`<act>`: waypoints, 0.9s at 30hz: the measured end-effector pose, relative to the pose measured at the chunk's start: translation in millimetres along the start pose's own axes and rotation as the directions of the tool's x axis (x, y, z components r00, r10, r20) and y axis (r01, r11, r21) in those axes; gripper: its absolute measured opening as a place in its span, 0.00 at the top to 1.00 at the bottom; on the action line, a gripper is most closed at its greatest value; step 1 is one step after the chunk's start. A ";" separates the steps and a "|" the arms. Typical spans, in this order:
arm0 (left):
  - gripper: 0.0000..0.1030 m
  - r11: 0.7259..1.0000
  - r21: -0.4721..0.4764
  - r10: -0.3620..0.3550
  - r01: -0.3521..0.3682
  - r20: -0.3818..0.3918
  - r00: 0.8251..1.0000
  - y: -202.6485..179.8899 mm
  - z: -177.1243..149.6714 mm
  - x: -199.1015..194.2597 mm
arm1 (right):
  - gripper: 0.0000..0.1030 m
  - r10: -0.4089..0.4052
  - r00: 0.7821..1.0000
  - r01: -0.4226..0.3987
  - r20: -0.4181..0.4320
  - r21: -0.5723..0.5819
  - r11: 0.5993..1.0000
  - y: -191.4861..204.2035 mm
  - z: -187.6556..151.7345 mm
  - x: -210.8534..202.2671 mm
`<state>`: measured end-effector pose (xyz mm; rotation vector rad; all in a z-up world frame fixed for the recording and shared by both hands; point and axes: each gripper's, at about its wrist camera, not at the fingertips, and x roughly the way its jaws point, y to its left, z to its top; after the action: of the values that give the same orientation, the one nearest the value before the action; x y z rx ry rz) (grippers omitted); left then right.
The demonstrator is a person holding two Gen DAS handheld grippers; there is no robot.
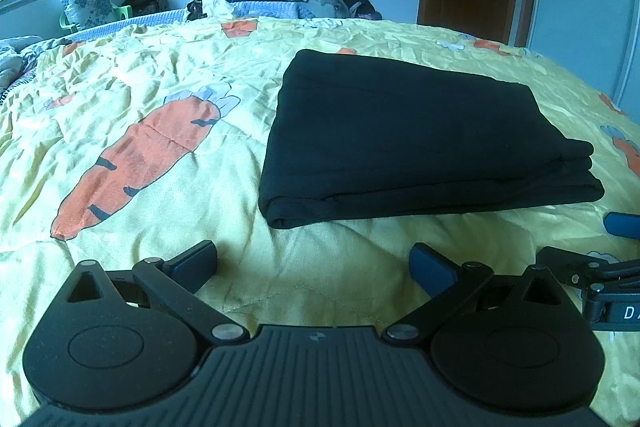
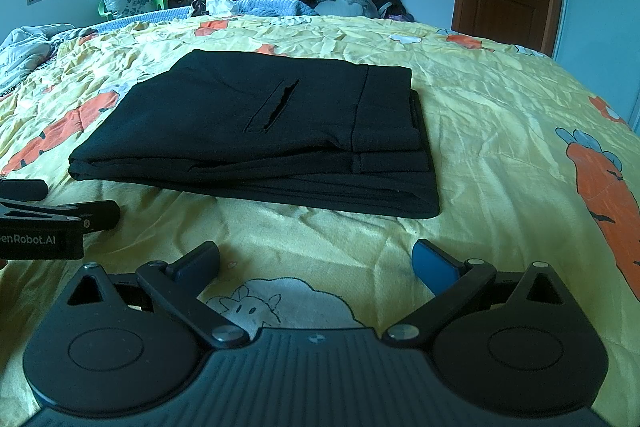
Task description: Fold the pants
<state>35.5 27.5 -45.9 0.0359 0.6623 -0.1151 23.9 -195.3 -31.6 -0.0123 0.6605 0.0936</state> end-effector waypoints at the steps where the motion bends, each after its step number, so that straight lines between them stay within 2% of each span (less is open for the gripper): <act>1: 0.00 1.000 0.001 0.000 0.000 0.000 1.000 -0.1 -0.1 -0.3 | 0.00 0.000 1.000 0.000 0.000 0.000 1.000 -0.1 0.0 0.0; 27: 0.00 1.000 0.000 0.006 -0.006 -0.002 1.000 -1.0 -0.2 -0.3 | 0.00 0.001 1.000 -0.001 0.000 0.001 1.000 0.0 0.1 -0.1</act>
<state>35.0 26.6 -45.8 0.0377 0.6636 -0.1091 23.8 -195.3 -31.4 -0.0112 0.6604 0.0939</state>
